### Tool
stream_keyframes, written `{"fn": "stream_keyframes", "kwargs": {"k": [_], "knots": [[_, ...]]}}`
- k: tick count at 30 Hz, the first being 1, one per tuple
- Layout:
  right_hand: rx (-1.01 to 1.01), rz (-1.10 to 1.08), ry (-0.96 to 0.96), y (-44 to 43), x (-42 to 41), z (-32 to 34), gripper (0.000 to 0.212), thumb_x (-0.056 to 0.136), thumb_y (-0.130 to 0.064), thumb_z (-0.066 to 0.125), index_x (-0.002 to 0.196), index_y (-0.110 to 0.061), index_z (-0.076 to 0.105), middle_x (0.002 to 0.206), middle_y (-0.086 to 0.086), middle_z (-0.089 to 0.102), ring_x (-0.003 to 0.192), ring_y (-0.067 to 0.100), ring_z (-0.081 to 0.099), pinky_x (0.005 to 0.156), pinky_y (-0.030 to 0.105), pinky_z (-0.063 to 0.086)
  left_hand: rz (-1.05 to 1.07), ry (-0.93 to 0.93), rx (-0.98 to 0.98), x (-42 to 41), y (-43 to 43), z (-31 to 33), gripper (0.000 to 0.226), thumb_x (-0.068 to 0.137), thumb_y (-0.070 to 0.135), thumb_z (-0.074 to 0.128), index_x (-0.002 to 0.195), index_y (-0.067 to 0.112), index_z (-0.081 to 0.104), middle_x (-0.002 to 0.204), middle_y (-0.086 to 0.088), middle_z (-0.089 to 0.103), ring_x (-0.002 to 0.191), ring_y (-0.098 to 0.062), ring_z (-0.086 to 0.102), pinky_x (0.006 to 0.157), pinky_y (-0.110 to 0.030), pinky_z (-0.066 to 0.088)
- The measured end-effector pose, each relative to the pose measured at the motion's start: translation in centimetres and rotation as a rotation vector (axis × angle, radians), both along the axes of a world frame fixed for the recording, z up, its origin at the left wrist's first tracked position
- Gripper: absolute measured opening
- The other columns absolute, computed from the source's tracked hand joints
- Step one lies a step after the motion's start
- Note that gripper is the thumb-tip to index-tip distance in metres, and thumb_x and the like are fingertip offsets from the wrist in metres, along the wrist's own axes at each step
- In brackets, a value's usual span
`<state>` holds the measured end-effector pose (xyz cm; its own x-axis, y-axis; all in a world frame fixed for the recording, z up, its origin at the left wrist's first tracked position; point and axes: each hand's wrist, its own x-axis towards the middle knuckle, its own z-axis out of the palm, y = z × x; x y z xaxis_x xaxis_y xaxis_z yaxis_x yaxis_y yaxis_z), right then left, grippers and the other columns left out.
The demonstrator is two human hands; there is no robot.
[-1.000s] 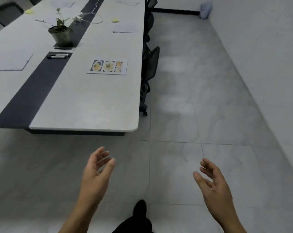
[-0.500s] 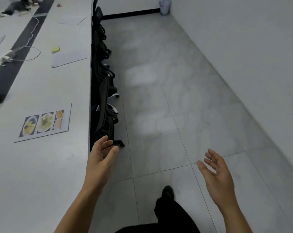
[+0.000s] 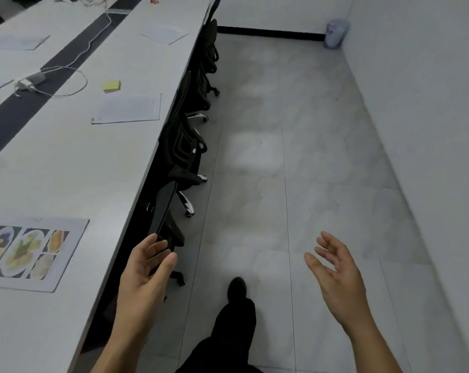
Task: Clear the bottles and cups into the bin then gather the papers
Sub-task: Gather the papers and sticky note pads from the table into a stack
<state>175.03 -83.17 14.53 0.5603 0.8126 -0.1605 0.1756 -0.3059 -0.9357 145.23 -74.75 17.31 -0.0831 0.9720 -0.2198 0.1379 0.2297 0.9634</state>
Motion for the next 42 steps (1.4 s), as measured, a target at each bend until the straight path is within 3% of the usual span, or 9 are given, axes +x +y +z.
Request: {"fn": "stream_keyframes", "kwargs": {"k": [4,10,18,25,29,35,39,42], "knots": [[-0.019,-0.015,-0.001,10.5,6.3,0.8,0.050,0.090,-0.024,0.070,0.135,-0.034,0.051,0.132,-0.020,0.057,0.118,-0.004,0.055,0.084,0.013,0.043,0.080,-0.047,-0.041,5.5,10.5,0.1,0.043,0.093,0.015,0.064,0.132,0.029,0.054,0.120,0.004,0.066,0.112,-0.009,0.064,0.103,-0.048,0.048],[0.043,-0.080,0.000,24.8,15.6,3.0,0.048,0.090,-0.024,0.070,0.134,-0.034,0.052,0.130,-0.020,0.059,0.118,-0.004,0.056,0.084,0.015,0.043,0.013,-0.009,0.017,14.8,26.8,2.7,0.045,0.092,0.015,0.064,0.135,0.025,0.053,0.120,0.008,0.066,0.108,-0.002,0.064,0.101,-0.043,0.050],[0.033,-0.030,0.040,45.3,28.0,-1.8,0.050,0.089,-0.025,0.071,0.135,-0.033,0.052,0.132,-0.020,0.057,0.114,-0.015,0.053,0.084,0.012,0.043,0.003,0.060,0.048,28.7,47.9,0.4,0.047,0.092,0.011,0.065,0.135,0.024,0.052,0.123,0.004,0.064,0.116,-0.012,0.062,0.101,-0.045,0.050],[0.045,0.184,0.031,68.6,37.6,1.1,0.048,0.090,-0.025,0.071,0.134,-0.033,0.053,0.132,-0.021,0.057,0.115,-0.013,0.054,0.086,0.014,0.044,0.126,0.102,0.070,36.6,64.0,3.0,0.052,0.091,0.014,0.066,0.140,0.024,0.048,0.127,0.007,0.062,0.118,-0.008,0.060,0.094,-0.028,0.049],[0.032,0.344,0.029,80.6,39.5,2.1,0.051,0.090,-0.023,0.071,0.136,-0.032,0.051,0.131,-0.021,0.058,0.117,-0.010,0.055,0.087,0.015,0.046,0.248,0.064,0.045,38.3,71.3,3.2,0.052,0.092,0.016,0.065,0.141,0.024,0.048,0.127,0.009,0.061,0.118,-0.007,0.059,0.090,-0.023,0.047],[0.001,0.472,-0.002,98.9,40.6,-0.9,0.052,0.089,-0.024,0.072,0.134,-0.037,0.049,0.131,-0.021,0.057,0.117,-0.009,0.055,0.091,0.018,0.046,0.419,-0.005,-0.011,41.0,85.6,-1.2,0.046,0.090,0.017,0.068,0.128,0.038,0.054,0.124,0.010,0.064,0.115,-0.007,0.062,0.085,-0.024,0.051],[0.011,0.504,-0.027,111.5,41.2,-0.6,0.053,0.089,-0.022,0.071,0.136,-0.035,0.049,0.134,-0.019,0.056,0.119,-0.008,0.054,0.092,0.019,0.047,0.446,-0.021,0.000,41.5,98.3,-1.6,0.045,0.090,0.017,0.068,0.131,0.031,0.055,0.123,0.008,0.065,0.113,-0.006,0.063,0.099,-0.035,0.050],[0.047,0.515,-0.036,120.4,41.4,1.9,0.051,0.090,-0.023,0.070,0.135,-0.036,0.049,0.133,-0.021,0.056,0.119,-0.008,0.054,0.089,0.017,0.045,0.437,-0.003,0.037,41.5,107.0,0.8,0.047,0.091,0.019,0.067,0.134,0.030,0.053,0.122,0.010,0.064,0.111,-0.001,0.062,0.089,-0.024,0.051]]}}
